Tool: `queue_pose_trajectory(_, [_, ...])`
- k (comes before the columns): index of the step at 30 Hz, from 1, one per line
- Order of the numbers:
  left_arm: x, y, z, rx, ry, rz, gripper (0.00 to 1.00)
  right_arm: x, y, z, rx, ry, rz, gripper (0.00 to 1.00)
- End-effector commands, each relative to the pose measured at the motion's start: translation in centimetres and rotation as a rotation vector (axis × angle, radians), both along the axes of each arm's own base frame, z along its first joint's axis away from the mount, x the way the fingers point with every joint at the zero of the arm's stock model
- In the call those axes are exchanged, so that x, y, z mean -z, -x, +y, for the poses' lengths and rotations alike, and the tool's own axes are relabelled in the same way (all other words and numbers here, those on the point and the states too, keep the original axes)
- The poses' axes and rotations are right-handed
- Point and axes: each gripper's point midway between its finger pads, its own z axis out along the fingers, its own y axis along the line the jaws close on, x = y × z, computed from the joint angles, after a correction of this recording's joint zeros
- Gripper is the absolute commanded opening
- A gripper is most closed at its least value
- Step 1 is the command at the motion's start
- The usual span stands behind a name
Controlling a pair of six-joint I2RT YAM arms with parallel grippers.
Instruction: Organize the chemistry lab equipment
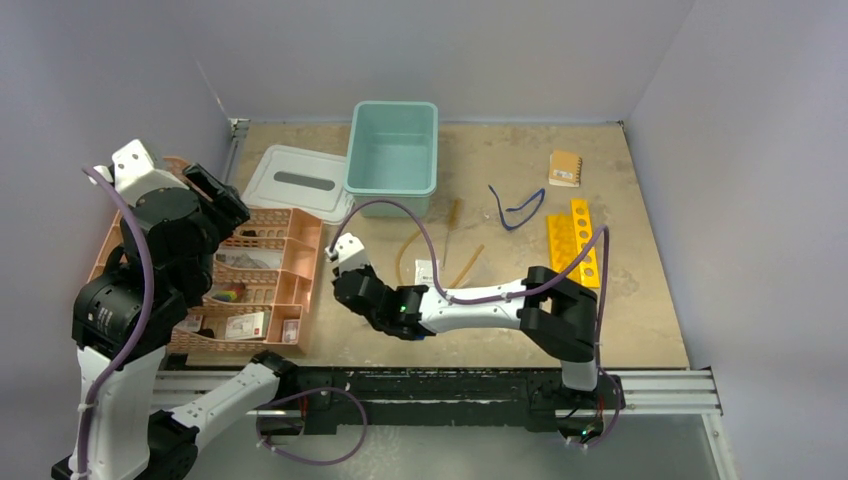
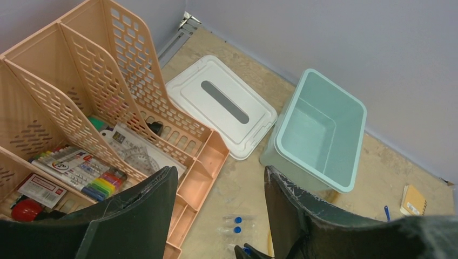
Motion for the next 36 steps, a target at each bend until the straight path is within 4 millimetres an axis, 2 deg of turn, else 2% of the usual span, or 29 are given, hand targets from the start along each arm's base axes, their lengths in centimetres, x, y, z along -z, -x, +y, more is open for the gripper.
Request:
queue_pose_trajectory(1, [0.1,-0.1,0.4,-0.028,0.0,-0.002,0.59,-2.1,-0.2,1.7,-0.028,-0.087,-0.058,0.1])
queue_pose_trajectory(28, [1.7,0.0,0.8,-0.055,-0.017,0.026,0.59,0.9,-0.7,0.8,-0.013,0.001,-0.087,0.09])
queue_pose_trajectory(36, [2.0,-0.2,0.7,-0.056,-0.023,0.033,0.59,2.5,-0.6,1.0,-0.03,0.034,-0.079,0.12])
